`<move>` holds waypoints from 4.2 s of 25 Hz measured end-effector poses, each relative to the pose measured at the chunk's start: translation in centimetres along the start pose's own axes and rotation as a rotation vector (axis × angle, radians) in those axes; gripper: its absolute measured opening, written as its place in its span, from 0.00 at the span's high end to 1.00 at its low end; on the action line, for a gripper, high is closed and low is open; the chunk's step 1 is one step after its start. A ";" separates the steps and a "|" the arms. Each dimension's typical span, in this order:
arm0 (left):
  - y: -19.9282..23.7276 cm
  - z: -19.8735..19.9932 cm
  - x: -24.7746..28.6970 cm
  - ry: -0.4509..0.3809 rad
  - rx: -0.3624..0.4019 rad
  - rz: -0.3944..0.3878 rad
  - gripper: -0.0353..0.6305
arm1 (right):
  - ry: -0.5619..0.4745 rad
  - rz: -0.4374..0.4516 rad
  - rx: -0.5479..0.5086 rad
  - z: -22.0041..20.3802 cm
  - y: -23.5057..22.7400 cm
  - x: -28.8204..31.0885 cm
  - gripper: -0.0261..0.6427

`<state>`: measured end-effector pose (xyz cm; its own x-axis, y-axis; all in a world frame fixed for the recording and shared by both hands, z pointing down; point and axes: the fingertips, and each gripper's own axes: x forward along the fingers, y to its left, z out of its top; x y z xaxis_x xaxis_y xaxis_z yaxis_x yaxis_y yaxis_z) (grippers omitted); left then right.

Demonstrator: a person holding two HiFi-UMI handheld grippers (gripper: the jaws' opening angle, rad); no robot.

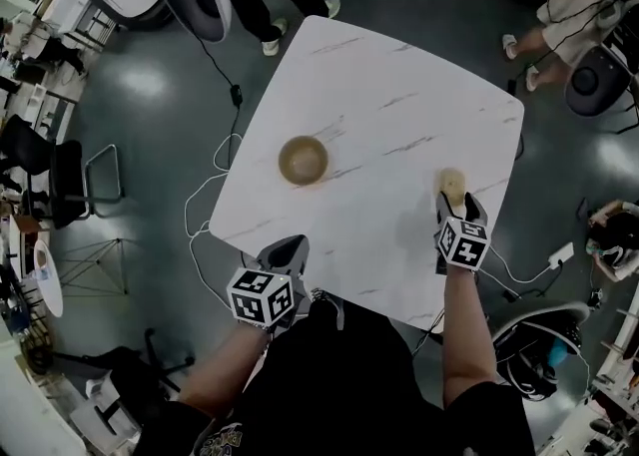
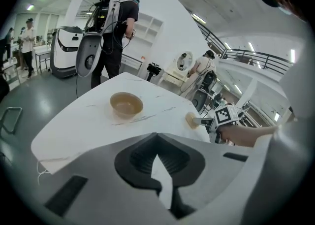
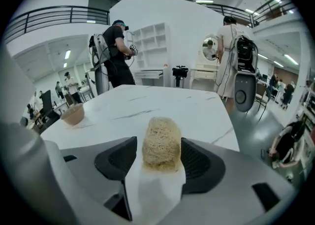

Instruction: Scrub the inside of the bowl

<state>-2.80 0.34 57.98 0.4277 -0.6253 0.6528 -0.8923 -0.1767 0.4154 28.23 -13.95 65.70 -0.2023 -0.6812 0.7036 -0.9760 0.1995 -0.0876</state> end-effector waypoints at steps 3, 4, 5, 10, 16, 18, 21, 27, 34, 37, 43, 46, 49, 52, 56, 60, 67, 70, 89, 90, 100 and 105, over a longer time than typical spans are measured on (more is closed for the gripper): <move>0.2 0.2 0.0 -0.005 -0.007 0.031 0.94 | 0.022 -0.004 -0.023 -0.7 -0.2 1.2 0.56; 0.3 0.3 -0.1 -0.009 -0.010 0.044 0.94 | 0.022 -0.005 -0.025 -0.7 -0.3 1.4 0.56; 0.5 0.5 -0.2 -0.015 -0.014 0.056 0.94 | 0.019 -0.006 -0.028 -0.7 -0.3 1.6 0.56; 1.6 0.7 -0.4 -0.030 -0.041 0.112 0.94 | 0.010 0.001 -0.019 -0.6 -0.5 1.8 0.58; 4.6 1.3 -0.2 -0.063 -0.123 0.151 0.94 | -0.013 0.006 -0.015 0.2 0.2 1.0 0.59; 6.2 1.6 0.1 -0.067 -0.158 0.153 0.93 | -0.033 0.024 -0.026 0.9 1.4 0.4 0.59; 7.8 2.6 1.0 -0.067 -0.158 0.136 0.89 | -0.065 0.075 -0.059 1.9 4.0 -0.7 0.59; 10.5 4.6 4.2 -0.028 -0.202 0.073 0.77 | -0.088 0.172 -0.162 3.1 11.5 -2.7 0.59; 12.8 7.2 8.3 0.023 -0.214 0.036 0.74 | -0.103 0.269 -0.251 4.8 20.1 -2.8 0.59; 13.8 7.4 9.6 0.051 -0.212 0.031 0.74 | -0.102 0.306 -0.320 5.3 23.0 -2.7 0.59; 15.1 7.1 11.5 0.106 -0.190 0.021 0.74 | -0.076 0.351 -0.475 5.6 26.6 -1.2 0.59; 15.3 7.2 12.0 0.120 -0.179 -0.001 0.74 | -0.062 0.359 -0.474 6.1 27.6 -0.4 0.59; 15.0 7.2 12.5 0.140 -0.168 -0.033 0.74 | -0.052 0.362 -0.475 6.4 28.2 0.3 0.59; 15.1 6.8 12.9 0.166 -0.146 -0.031 0.74 | -0.039 0.365 -0.495 6.3 28.7 0.8 0.59; 15.0 6.9 13.0 0.166 -0.100 -0.003 0.92 | -0.015 0.341 -0.596 5.9 28.8 0.9 0.59; 15.0 7.2 12.8 0.149 -0.036 0.018 0.92 | -0.001 0.330 -0.710 5.8 29.5 0.8 0.59; 14.1 7.8 11.9 0.133 0.110 0.047 0.92 | -0.012 0.342 -0.946 5.2 31.6 0.6 0.59; 13.4 8.6 11.4 0.121 0.223 0.061 0.92 | -0.019 0.336 -1.079 5.0 32.8 0.6 0.59; 11.7 10.8 7.9 0.126 0.778 0.171 0.92 | -0.159 0.310 -1.792 4.2 36.9 -1.5 0.60; 11.8 10.8 7.8 0.125 0.762 0.168 0.92 | -0.168 0.323 -1.790 4.0 37.1 -1.7 0.60; 9.0 12.8 5.7 -0.019 0.794 0.151 0.91 | -0.051 0.154 -1.760 5.2 34.7 -0.4 0.60; 8.6 13.3 4.8 -0.070 0.720 0.125 0.90 | 0.028 0.163 -1.631 4.2 33.6 -0.8 0.60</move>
<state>-10.36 -14.34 56.31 0.3278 -0.7164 0.6158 -0.8181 -0.5413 -0.1941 -4.71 -9.67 59.26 -0.2691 -0.5716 0.7752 0.1704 0.7639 0.6224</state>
